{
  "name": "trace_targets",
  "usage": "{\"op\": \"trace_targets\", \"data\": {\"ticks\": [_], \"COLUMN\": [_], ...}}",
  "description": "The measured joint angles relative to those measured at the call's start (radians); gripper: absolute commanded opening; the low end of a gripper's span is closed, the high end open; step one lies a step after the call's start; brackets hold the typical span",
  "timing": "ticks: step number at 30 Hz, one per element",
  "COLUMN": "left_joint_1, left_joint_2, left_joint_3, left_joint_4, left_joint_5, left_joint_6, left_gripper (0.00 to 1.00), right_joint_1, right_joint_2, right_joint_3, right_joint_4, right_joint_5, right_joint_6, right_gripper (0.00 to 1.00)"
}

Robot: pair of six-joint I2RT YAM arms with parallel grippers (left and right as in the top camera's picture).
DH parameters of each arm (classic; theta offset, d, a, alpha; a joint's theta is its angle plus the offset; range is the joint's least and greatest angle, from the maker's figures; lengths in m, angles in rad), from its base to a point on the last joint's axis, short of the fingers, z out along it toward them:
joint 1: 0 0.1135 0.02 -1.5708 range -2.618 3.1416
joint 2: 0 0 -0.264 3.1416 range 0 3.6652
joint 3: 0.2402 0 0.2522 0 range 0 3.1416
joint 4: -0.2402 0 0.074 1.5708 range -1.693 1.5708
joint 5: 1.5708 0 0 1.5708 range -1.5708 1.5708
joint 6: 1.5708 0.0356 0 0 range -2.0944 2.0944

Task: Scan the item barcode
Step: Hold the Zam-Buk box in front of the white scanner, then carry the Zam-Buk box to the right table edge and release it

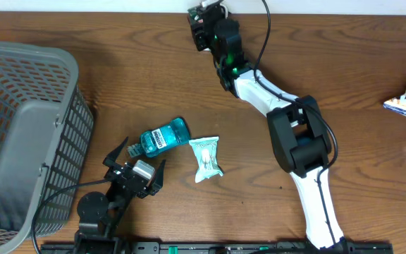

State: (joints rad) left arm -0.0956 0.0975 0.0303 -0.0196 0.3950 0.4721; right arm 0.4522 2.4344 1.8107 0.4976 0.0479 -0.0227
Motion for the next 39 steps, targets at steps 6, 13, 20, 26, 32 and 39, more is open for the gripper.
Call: {"op": "trace_targets", "data": {"ticks": [6, 13, 20, 26, 32, 39], "left_joint_1": [0.000, 0.000, 0.000, 0.000, 0.000, 0.000], "left_joint_2": [0.000, 0.000, 0.000, 0.000, 0.000, 0.000], "left_joint_3": [0.000, 0.000, 0.000, 0.000, 0.000, 0.000], "left_joint_4": [0.000, 0.000, 0.000, 0.000, 0.000, 0.000], "left_joint_5": [0.000, 0.000, 0.000, 0.000, 0.000, 0.000], "left_joint_6": [0.000, 0.000, 0.000, 0.000, 0.000, 0.000], "left_gripper": [0.98, 0.98, 0.98, 0.98, 0.98, 0.98], "right_joint_1": [-0.022, -0.042, -0.057, -0.138, -0.325, -0.558], "right_joint_2": [0.002, 0.002, -0.023, -0.176, -0.353, -0.283], "right_joint_3": [0.000, 0.000, 0.003, 0.001, 0.023, 0.027], "right_joint_4": [0.021, 0.035, -0.135, -0.557, -0.975, -1.124], "right_joint_5": [0.013, 0.014, 0.012, 0.011, 0.048, 0.152], "right_joint_6": [0.017, 0.053, 0.064, 0.065, 0.051, 0.039], "right_gripper": [0.47, 0.47, 0.46, 0.42, 0.39, 0.43]}}
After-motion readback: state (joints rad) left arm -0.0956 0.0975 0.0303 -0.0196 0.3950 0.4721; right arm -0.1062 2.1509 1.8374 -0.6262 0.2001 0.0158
